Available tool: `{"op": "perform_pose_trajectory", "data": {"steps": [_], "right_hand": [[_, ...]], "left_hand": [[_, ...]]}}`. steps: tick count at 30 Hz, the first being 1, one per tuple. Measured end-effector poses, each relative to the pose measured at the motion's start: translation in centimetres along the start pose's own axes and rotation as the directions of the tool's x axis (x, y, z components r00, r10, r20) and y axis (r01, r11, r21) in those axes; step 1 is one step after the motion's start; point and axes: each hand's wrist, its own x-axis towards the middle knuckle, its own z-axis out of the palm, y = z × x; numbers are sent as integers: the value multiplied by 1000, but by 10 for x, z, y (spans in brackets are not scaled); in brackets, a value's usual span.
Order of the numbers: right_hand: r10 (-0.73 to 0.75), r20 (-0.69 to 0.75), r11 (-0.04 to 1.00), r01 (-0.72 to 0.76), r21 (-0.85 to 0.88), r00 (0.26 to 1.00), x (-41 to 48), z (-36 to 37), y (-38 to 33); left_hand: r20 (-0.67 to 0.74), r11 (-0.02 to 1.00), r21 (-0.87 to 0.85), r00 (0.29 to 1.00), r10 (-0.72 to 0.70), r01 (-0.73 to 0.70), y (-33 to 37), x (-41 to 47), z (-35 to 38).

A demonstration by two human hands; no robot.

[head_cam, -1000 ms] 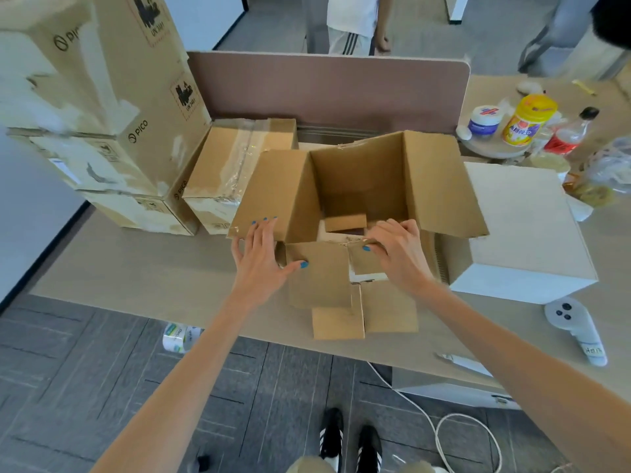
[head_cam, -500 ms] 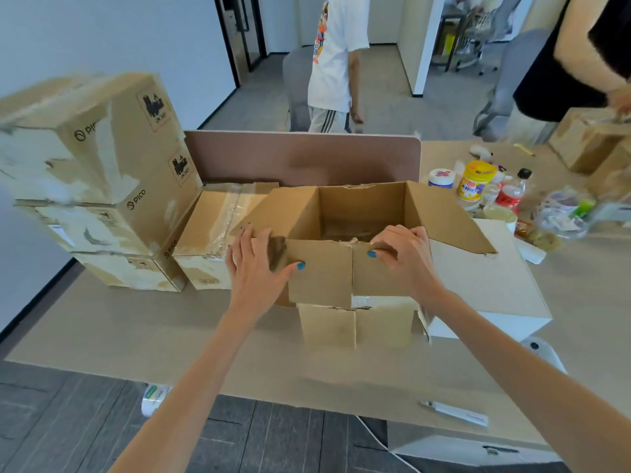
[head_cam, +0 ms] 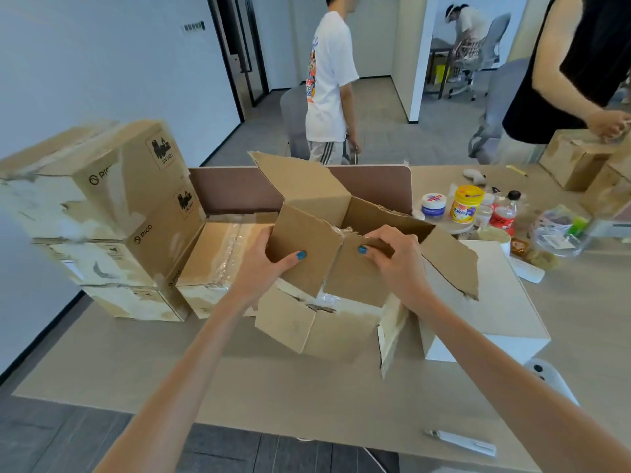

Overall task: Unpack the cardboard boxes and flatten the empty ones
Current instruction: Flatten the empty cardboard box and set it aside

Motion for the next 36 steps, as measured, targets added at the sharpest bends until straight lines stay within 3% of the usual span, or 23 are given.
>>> {"op": "perform_pose_trajectory", "data": {"steps": [8,12,14,18,24,28,30,36], "right_hand": [[68,-3,992,-68,110,998,18,14,-3],[66,46,991,-71,117,997,34,25,-14],[6,-30,997,-4,73,1000,43,30,-27],[-347,-84,930,331,-162,934,58,28,-62],[-658,90,614,602,-510,748,89,25,-107],[-757,196,451,715,-534,624,121,19,-125],[-777,197,428,732,-530,597,131,14,-131],[-717,198,528,707,-471,668,140,-5,-139]], "left_hand": [[-202,988,39,968,152,-147,1,2,-11],[-301,962,153,917,263,-226,10,5,-25],[-339,954,188,897,285,-232,15,8,-33],[-394,937,276,864,313,-213,29,17,-46],[-341,905,361,871,354,-226,51,21,-58],[-298,858,445,861,411,-256,72,27,-62],[-292,846,466,858,423,-259,80,27,-64],[-121,788,552,909,399,-273,93,31,-90]]}}
